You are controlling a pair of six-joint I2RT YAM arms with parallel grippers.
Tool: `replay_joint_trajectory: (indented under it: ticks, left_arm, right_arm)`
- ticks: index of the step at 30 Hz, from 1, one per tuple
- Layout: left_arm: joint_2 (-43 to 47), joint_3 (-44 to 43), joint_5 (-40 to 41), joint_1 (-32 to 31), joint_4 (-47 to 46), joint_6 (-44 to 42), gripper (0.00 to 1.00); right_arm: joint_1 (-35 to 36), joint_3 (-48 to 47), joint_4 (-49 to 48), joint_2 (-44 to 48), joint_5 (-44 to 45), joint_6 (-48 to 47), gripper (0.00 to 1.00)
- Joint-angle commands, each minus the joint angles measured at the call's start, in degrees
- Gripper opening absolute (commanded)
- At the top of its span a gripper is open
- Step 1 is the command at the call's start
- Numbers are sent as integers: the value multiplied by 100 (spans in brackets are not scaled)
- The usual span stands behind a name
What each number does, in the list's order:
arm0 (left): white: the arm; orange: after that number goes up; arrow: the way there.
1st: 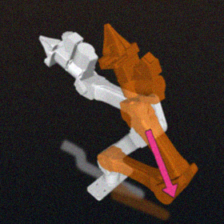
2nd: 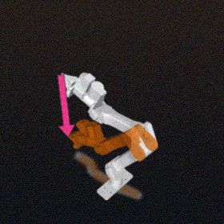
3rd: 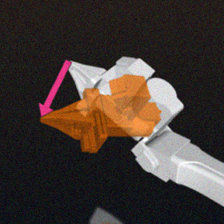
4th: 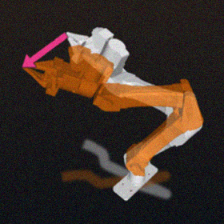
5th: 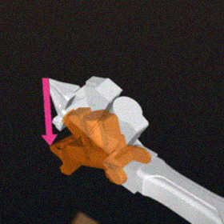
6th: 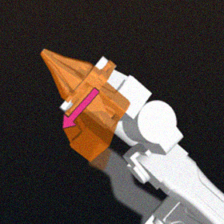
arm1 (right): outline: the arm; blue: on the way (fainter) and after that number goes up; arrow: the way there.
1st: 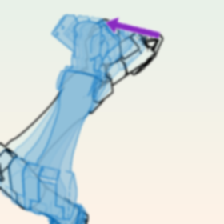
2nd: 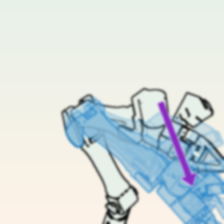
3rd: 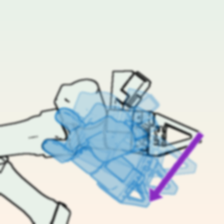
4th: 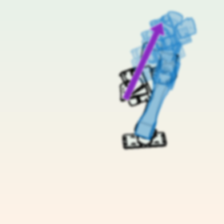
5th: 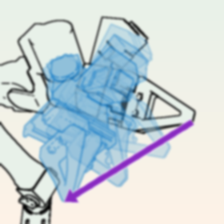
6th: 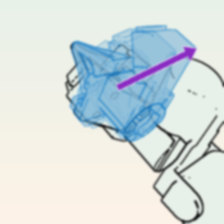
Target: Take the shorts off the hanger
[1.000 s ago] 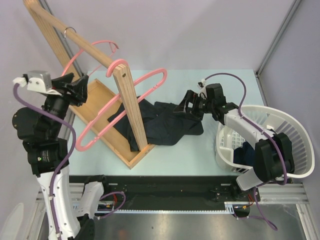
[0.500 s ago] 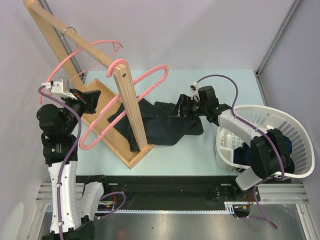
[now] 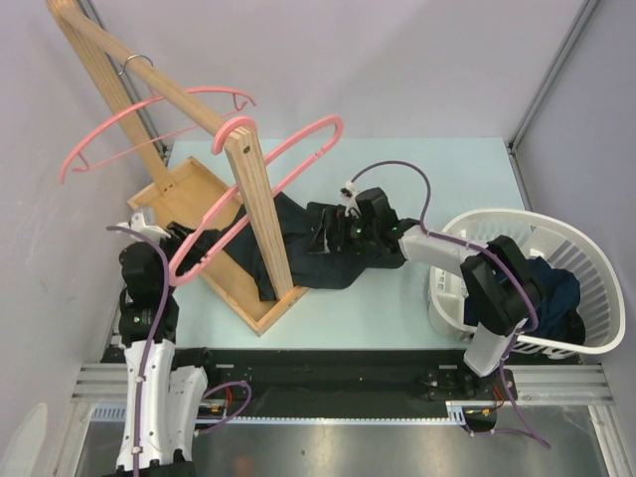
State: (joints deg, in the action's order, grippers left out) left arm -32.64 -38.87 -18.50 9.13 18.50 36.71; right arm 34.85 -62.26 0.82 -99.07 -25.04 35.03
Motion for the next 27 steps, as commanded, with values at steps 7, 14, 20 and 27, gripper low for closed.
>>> replay_joint_trajectory:
  ticks: [7, 14, 20, 27]
  left_arm:
    - [319, 1565, -522, 2, -303, 662, 67]
    - [531, 2103, -979, 2, -742, 820, 72]
    - [242, 2173, -1410, -51, -1041, 671, 73]
    - [-530, 2174, -1657, -499, -1630, 645, 74]
  right_arm:
    - [549, -49, -425, -543, 1053, -444, 100]
    - [514, -76, -951, -754, 650, -40, 57]
    - [181, -85, -873, -360, 886, 215, 10]
    - [-1031, -128, -610, 606, 667, 382, 0]
